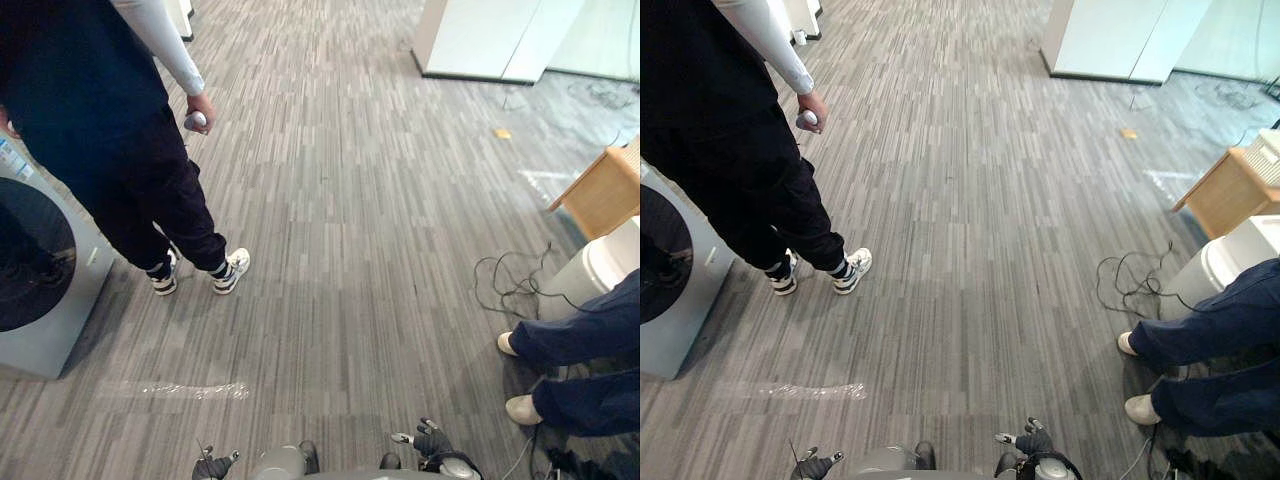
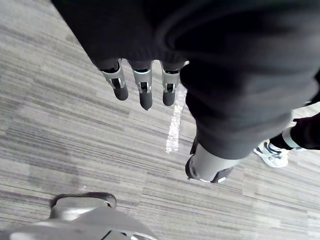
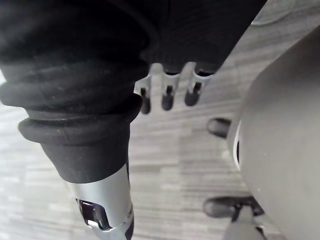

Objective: Organize washtable

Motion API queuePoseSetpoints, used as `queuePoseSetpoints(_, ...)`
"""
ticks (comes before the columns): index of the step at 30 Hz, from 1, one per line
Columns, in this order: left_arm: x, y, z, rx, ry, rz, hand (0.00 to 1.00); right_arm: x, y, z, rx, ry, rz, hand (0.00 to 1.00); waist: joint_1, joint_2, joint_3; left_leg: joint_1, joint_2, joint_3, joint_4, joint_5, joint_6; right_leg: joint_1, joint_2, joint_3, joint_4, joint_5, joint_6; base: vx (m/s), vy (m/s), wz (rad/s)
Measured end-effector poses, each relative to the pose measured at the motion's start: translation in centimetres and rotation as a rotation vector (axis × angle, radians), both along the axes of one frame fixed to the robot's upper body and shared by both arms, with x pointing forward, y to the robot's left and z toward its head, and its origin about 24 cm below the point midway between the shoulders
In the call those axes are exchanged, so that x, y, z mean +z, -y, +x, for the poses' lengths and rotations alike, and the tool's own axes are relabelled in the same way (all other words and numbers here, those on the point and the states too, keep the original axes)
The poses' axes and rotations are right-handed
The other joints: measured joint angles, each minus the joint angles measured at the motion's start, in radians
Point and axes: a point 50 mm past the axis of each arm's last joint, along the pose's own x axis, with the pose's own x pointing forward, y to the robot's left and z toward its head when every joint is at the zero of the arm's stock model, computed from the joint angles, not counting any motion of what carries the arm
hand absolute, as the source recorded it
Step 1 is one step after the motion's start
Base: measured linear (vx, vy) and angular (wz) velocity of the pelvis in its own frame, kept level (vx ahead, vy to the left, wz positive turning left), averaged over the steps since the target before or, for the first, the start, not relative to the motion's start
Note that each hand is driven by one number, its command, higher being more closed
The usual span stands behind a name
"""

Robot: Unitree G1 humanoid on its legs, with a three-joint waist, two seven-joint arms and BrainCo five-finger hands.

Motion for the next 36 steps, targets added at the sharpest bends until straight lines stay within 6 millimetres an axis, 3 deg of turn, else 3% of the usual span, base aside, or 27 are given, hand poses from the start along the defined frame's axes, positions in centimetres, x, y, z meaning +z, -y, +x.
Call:
queuePoseSetpoints(3, -0.1, 0.4, -0.2, 0.006, -0.008, -0.012, 0.00, 0.0, -0.3, 0.4, 0.042, -0.008, -0.008, 0.00, -0.001, 0.018, 0.003, 0.032, -0.005, -0.012, -0.042, 0.037, -0.014, 0.037, 0.021, -0.001, -0.058, 0.039, -0.004, -0.05, -0.054, -0.04)
queuePoseSetpoints(9, -0.2, -0.1, -0.8, 0.048, -0.023, -0.016, 0.00, -0.3, 1.3, -0.8, 0.030, -0.050, -0.043, 0.00, -0.002, 0.005, -0.017, 0.080, -0.016, -0.046, -0.093, 0.053, -0.034, 0.070, 0.019, -0.015, -0.073, 0.031, -0.017, -0.06, -0.029, 0.08)
queuePoseSetpoints(15, -0.3, -0.4, -1.5, 0.080, -0.039, -0.017, 0.00, -0.7, 1.4, -1.7, 0.006, -0.085, -0.032, 0.00, -0.011, -0.012, -0.030, 0.112, -0.048, -0.041, -0.121, 0.055, -0.033, 0.089, 0.005, 0.003, -0.095, 0.047, -0.005, -0.03, 0.046, -0.09)
queuePoseSetpoints(24, -0.4, -0.5, -1.8, 0.092, -0.046, -0.016, 0.00, -0.7, 1.7, -1.9, -0.067, -0.090, -0.014, 0.00, -0.027, -0.007, -0.029, 0.138, -0.084, -0.046, -0.148, 0.054, -0.033, 0.108, -0.025, 0.002, -0.089, 0.046, -0.008, -0.01, 0.051, 0.04)
queuePoseSetpoints(26, -0.4, -0.6, -2.0, 0.113, -0.049, -0.016, 0.00, -0.7, 1.9, -2.0, -0.090, -0.089, -0.012, 0.00, -0.030, 0.002, -0.028, 0.137, -0.082, -0.051, -0.135, 0.042, -0.018, 0.120, -0.024, -0.003, -0.086, 0.040, -0.015, 0.00, -0.006, 0.12)
queuePoseSetpoints(27, -0.4, -0.4, -2.1, 0.127, -0.050, -0.025, 0.00, -0.8, 2.1, -2.5, -0.098, -0.102, -0.015, 0.00, -0.034, 0.022, -0.017, 0.113, -0.064, -0.066, -0.060, -0.002, -0.005, 0.137, -0.013, -0.018, -0.075, 0.024, -0.033, 0.02, -0.033, 0.21)
queuePoseSetpoints(28, -0.5, -0.2, -2.1, 0.131, -0.050, -0.030, 0.00, -0.8, 2.1, -2.5, -0.107, -0.101, -0.011, 0.00, -0.033, 0.028, -0.013, 0.094, -0.048, -0.071, -0.001, -0.034, -0.013, 0.142, -0.006, -0.023, -0.060, 0.012, -0.041, 0.02, -0.044, 0.24)
queuePoseSetpoints(29, -0.5, 0.1, -2.1, 0.136, -0.051, -0.037, 0.00, -0.7, 2.5, -2.2, -0.103, -0.091, -0.021, 0.00, -0.032, 0.056, 0.005, 0.064, -0.019, -0.079, 0.091, -0.084, -0.022, 0.150, 0.014, -0.022, -0.031, -0.014, -0.047, -0.03, -0.058, 0.17)
queuePoseSetpoints(30, -0.7, 0.8, -2.5, 0.142, -0.062, -0.058, 0.00, -0.6, 3.0, -2.0, -0.101, -0.083, -0.036, 0.00, -0.030, 0.087, 0.025, 0.042, 0.028, -0.092, 0.198, -0.148, -0.031, 0.162, 0.048, -0.021, 0.023, -0.054, -0.059, 0.01, -0.106, 0.09)
queuePoseSetpoints(31, -0.8, 0.8, -3.7, 0.163, -0.086, -0.059, 0.00, -0.5, 3.1, -1.9, -0.078, -0.081, -0.046, 0.00, -0.026, 0.102, 0.030, 0.043, 0.074, -0.092, 0.273, -0.195, -0.043, 0.155, 0.082, -0.026, 0.145, -0.129, -0.044, 0.04, -0.129, 0.04)
queuePoseSetpoints(33, -0.8, 0.7, -4.6, 0.173, -0.107, -0.055, 0.00, -0.4, 2.7, -1.6, -0.056, -0.069, -0.044, 0.00, -0.026, 0.094, 0.031, 0.044, 0.094, -0.090, 0.327, -0.220, -0.085, 0.163, 0.108, -0.032, 0.200, -0.198, -0.055, 0.10, -0.117, 0.05)
queuePoseSetpoints(34, -0.8, 0.9, -5.1, 0.171, -0.125, -0.059, 0.00, -0.4, 2.4, -1.5, -0.057, -0.062, -0.038, 0.00, -0.027, 0.087, 0.040, -0.021, 0.112, -0.098, 0.474, -0.188, -0.119, 0.193, 0.111, -0.043, 0.170, -0.222, -0.036, 0.07, -0.068, 0.20)
queuePoseSetpoints(36, -0.8, 0.8, -5.0, 0.157, -0.124, -0.059, 0.00, -0.5, 2.5, -1.7, -0.066, -0.076, -0.037, 0.00, -0.012, 0.070, 0.044, -0.099, 0.083, -0.141, 0.482, -0.195, -0.096, 0.206, 0.078, -0.040, 0.146, -0.226, -0.031, 0.04, -0.015, 0.17)
